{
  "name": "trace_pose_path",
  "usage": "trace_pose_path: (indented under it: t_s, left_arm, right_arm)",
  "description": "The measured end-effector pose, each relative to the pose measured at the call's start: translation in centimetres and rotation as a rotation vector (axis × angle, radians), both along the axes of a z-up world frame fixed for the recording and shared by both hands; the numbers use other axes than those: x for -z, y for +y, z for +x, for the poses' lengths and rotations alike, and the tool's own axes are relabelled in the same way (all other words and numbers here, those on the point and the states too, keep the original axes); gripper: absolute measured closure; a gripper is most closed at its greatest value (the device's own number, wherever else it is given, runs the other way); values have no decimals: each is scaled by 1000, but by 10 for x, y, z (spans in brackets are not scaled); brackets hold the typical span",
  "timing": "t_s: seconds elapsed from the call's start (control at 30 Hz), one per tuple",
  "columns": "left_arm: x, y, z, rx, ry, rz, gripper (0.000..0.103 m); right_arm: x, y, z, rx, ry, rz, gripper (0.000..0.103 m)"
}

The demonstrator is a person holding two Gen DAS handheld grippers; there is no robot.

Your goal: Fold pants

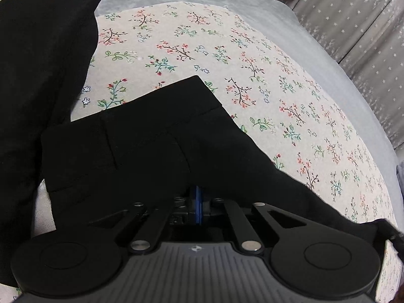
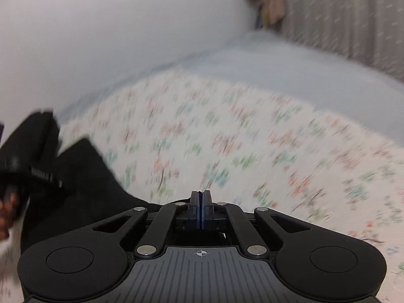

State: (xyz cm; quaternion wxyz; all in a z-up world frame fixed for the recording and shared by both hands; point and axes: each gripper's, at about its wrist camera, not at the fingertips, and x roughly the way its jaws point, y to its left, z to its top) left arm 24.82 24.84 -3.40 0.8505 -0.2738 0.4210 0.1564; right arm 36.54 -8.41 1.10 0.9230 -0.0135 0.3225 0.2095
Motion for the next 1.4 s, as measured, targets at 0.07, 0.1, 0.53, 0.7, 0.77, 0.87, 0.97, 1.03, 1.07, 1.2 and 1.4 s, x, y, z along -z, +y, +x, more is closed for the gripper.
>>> trace_pose_path:
  t_s: [0.07, 0.1, 0.53, 0.7, 0.77, 0.87, 0.97, 1.03, 1.07, 1.2, 1.4]
  left_arm:
    - [0, 2, -1, -6, 0, -3, 87]
    - [0, 2, -1, -8, -2, 1, 87]
    - [-9, 18, -10, -75, 10, 145, 88]
    - [-11, 23, -15, -120, 14, 170, 88]
    - [-12, 30, -17, -153, 14, 154, 89]
    - [-18, 27, -17, -158, 0, 175, 89]
    - [-22, 24, -17, -159, -19, 170, 89]
    - [-24, 25, -20, -157, -34, 159, 89]
    - [-23, 25, -20, -150, -36, 162, 89]
    - [-11, 35, -18, -163, -5, 160, 88]
    - [-8, 42, -17, -70, -22, 201, 88]
  right_arm:
    - [6, 5, 2, 34, -4, -31, 103]
    - [12, 9, 7, 45, 2, -61, 103]
    - [47, 11, 28, 145, 12, -99, 103]
    - [63, 36, 30, 125, -26, -242, 102]
    - [52, 24, 27, 155, -30, -180, 101]
    - [27, 0, 7, 309, -113, -180, 87]
    - [8, -19, -30, 304, -119, -77, 87]
    - [8, -7, -61, 223, -98, -86, 84]
    - [11, 4, -82, 174, -83, -102, 81]
    - [44, 46, -149, 16, 59, -74, 72]
    - [80, 69, -219, -4, 70, -173, 72]
